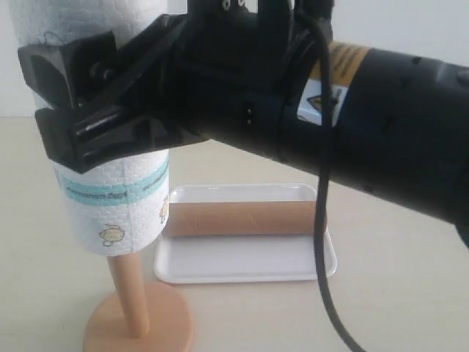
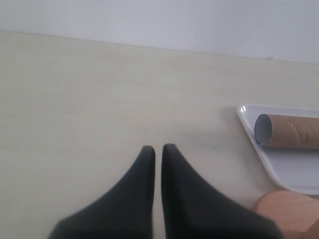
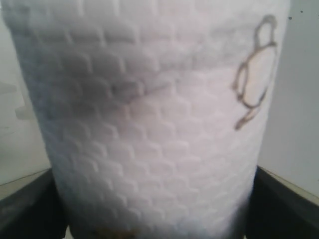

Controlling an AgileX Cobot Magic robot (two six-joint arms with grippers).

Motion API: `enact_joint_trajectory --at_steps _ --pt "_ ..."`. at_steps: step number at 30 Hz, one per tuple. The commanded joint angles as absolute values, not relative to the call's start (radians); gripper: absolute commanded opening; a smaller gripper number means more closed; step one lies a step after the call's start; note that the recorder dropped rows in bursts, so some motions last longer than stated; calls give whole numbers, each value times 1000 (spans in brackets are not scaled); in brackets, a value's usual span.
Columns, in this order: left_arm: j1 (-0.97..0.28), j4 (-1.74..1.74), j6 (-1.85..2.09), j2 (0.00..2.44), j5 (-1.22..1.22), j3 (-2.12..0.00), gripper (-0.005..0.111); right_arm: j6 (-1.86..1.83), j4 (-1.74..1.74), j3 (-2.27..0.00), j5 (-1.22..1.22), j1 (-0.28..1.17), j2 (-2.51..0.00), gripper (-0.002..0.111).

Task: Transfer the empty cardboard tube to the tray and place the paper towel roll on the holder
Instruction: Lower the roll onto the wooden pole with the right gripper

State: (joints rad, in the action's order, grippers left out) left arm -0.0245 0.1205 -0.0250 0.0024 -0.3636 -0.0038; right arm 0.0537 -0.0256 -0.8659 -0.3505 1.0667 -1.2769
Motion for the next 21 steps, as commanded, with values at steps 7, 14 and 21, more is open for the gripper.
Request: enact_joint_trajectory --at_steps 7,14,21 --pt "-21 115 -32 0 -363 0 4 34 -16 -867 -409 1068 -1351 0" --pt "-21 115 -32 0 -363 0 4 38 -16 -867 -475 1068 -1478 0" --pt "-21 115 -32 0 -363 0 4 38 -16 -867 -486 1068 -1556 0"
